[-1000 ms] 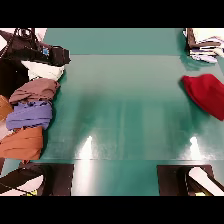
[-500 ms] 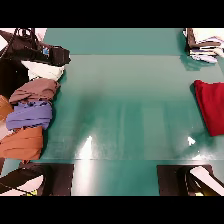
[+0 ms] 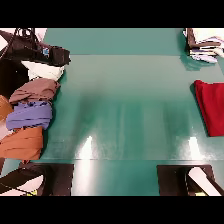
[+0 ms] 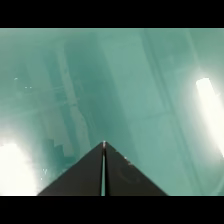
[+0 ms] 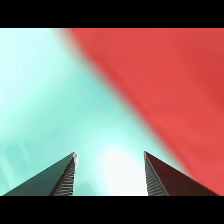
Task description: Fold the shirts.
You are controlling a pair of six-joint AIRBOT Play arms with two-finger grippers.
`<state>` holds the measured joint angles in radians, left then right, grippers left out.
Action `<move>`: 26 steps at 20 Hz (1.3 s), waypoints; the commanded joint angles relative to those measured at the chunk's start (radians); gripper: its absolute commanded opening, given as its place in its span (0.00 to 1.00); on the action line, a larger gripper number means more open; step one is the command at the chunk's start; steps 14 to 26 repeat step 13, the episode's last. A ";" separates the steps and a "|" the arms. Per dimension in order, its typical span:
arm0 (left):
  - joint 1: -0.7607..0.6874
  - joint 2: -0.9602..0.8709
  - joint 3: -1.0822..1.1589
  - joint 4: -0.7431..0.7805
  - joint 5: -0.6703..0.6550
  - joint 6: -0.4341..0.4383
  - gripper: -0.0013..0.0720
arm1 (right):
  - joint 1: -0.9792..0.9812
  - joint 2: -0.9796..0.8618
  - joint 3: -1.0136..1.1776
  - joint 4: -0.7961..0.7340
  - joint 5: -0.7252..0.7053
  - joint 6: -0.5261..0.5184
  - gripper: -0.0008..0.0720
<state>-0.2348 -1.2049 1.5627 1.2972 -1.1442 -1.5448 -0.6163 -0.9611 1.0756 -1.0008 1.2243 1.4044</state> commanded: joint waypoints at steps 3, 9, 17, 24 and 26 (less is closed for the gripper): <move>0.000 0.000 0.001 -0.002 0.017 0.000 0.05 | 0.481 0.033 0.013 0.029 0.004 0.001 0.50; 0.000 0.000 0.001 -0.002 0.066 0.000 0.05 | 0.766 -0.010 0.013 -0.021 -0.023 0.001 0.03; 0.000 0.000 0.001 -0.002 0.095 0.000 0.05 | 0.795 -0.011 0.013 -0.020 -0.017 0.001 0.03; 0.000 0.000 0.001 -0.002 0.095 0.000 0.05 | 0.795 -0.011 0.013 -0.020 -0.017 0.001 0.03; 0.000 0.000 0.001 -0.002 0.095 0.000 0.05 | 0.795 -0.011 0.013 -0.020 -0.017 0.001 0.03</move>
